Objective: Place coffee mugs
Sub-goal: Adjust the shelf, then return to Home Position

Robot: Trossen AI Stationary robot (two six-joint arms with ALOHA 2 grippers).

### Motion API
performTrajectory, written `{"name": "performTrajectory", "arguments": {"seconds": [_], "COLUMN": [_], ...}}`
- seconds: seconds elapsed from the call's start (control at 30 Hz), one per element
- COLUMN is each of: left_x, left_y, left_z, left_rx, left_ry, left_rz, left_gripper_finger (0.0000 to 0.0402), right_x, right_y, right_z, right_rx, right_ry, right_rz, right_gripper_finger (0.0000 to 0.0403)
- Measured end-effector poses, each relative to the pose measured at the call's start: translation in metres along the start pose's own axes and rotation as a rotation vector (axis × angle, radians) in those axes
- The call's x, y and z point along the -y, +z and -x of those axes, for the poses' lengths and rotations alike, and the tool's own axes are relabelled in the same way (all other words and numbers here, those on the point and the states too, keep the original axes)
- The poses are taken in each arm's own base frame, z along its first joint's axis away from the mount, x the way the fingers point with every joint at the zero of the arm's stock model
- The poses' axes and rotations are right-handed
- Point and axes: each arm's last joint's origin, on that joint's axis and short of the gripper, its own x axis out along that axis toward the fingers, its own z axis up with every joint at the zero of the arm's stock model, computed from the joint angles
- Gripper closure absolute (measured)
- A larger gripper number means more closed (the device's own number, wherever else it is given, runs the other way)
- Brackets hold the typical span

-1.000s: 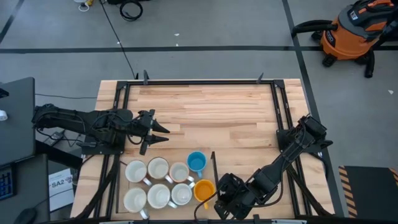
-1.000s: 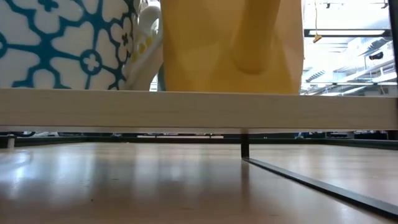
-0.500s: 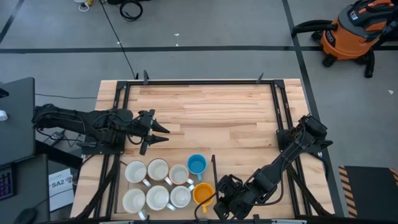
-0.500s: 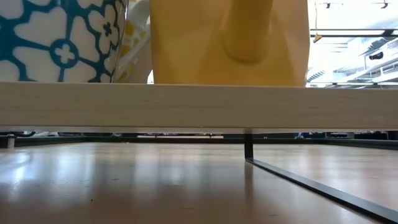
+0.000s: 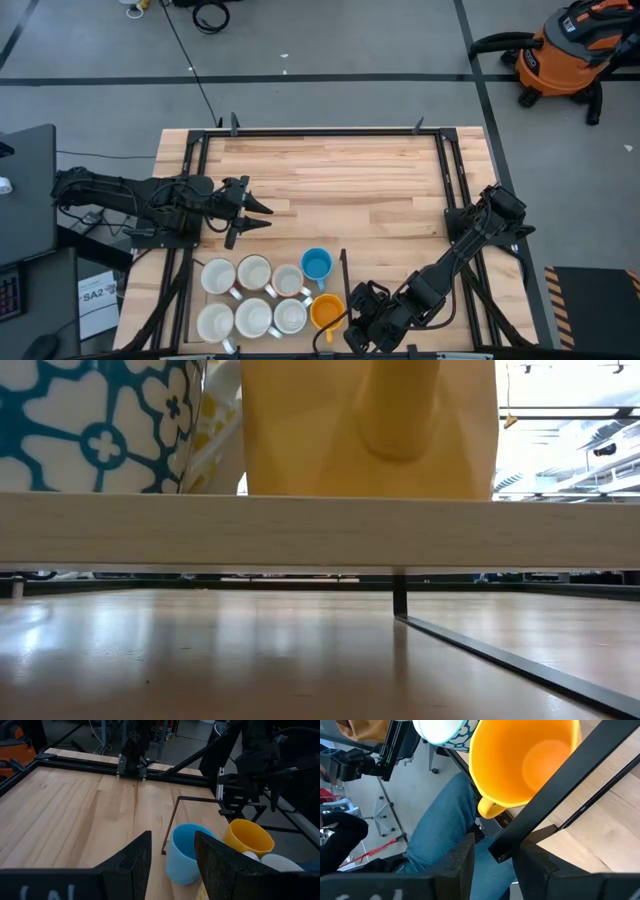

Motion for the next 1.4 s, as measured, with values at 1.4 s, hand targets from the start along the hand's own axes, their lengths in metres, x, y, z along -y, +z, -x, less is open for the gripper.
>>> {"name": "performTrajectory", "arguments": {"seconds": [1.4], "left_x": [0.000], "left_y": [0.000], "left_z": [0.000], "left_rx": [-0.004], "left_ry": [0.001], "left_rz": [-0.001], "left_gripper_finger": [0.0246], "right_x": [0.072], "right_y": [0.087], "right_z": [0.267], "right_rx": [0.561], "right_ry": [-0.035], "right_rz": [1.002], "right_gripper_finger": [0.0256]}}
